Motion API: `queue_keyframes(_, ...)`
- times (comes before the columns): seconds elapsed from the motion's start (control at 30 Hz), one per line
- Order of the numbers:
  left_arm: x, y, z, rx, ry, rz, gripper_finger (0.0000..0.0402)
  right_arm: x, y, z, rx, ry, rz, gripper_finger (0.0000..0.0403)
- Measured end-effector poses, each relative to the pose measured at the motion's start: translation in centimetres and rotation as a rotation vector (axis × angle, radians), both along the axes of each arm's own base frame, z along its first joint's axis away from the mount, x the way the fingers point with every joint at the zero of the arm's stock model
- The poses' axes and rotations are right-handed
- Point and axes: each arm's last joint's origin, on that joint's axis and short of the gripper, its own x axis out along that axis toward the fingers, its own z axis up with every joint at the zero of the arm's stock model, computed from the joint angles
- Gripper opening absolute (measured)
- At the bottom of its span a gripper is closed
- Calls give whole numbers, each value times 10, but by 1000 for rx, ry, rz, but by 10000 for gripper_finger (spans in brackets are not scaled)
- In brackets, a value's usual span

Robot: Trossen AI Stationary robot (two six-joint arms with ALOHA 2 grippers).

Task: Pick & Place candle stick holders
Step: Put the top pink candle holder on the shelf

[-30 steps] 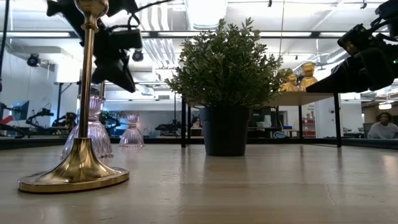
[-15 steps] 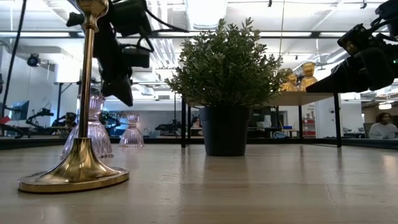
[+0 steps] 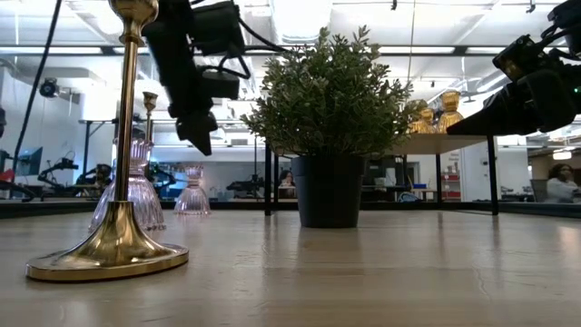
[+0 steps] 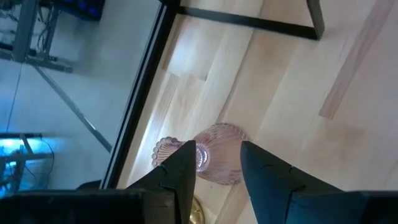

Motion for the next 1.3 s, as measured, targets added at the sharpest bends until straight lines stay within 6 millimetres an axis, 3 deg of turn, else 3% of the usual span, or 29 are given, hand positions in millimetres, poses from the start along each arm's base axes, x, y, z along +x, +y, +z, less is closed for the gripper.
queue_keyframes(0.53,0,26,-14,-23,65,170,131,0,0,0,1,0,-1,8)
queue_keyframes(1.3,-2,49,-25,-123,136,142,131,0,0,0,-8,2,2,8)
